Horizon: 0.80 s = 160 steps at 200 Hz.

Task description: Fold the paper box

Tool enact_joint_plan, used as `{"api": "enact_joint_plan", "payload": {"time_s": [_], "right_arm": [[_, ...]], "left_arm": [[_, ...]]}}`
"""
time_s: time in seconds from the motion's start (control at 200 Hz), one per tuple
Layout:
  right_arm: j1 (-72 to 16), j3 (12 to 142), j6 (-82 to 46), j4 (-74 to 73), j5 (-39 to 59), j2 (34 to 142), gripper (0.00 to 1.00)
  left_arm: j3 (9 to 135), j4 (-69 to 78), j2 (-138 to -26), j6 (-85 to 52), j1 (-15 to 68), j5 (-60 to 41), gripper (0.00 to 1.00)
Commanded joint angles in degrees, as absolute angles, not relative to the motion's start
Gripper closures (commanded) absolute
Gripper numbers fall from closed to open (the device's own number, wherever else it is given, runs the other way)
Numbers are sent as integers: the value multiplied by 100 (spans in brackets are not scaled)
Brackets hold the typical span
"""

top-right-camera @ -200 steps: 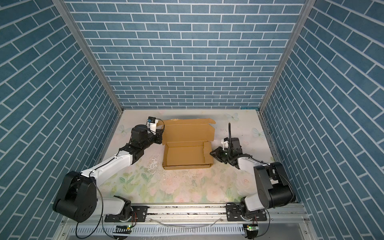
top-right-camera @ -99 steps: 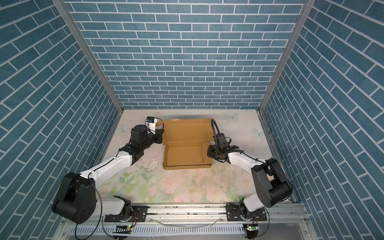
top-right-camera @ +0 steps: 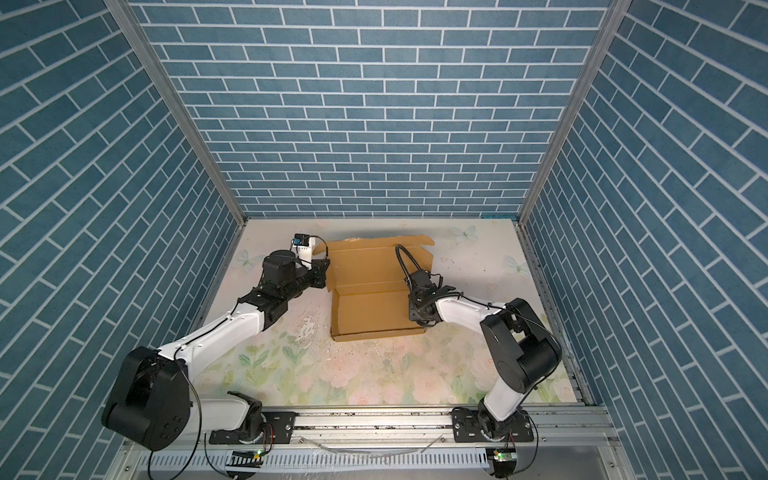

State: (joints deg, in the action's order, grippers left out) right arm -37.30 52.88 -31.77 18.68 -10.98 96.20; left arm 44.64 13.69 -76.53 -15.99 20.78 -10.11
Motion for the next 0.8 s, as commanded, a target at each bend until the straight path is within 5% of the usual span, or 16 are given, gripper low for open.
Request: {"api": "enact_joint_plan", "payload": {"time_s": [0.0,0.215,0.485,0.795], "right_arm": [[-3894,5624,-3006,2481,-1994,9944,96],[-4343,6278,-3047,3390,-3448,10672,100],[-4511,6374,-3081,3286,-3354,10851,100],[-4195,6214,-2917,2673,-2028,9891,75]], "left_arm": [[4576,1351,-7561,-1746,2174,-1056,100],[4659,1280,-7542,-1802,2265,-1047,100],[4633,1244,-7546,-1763,2295,-1006,100],[4606,1247,-7586,-1728,2294,-968,100]]}}
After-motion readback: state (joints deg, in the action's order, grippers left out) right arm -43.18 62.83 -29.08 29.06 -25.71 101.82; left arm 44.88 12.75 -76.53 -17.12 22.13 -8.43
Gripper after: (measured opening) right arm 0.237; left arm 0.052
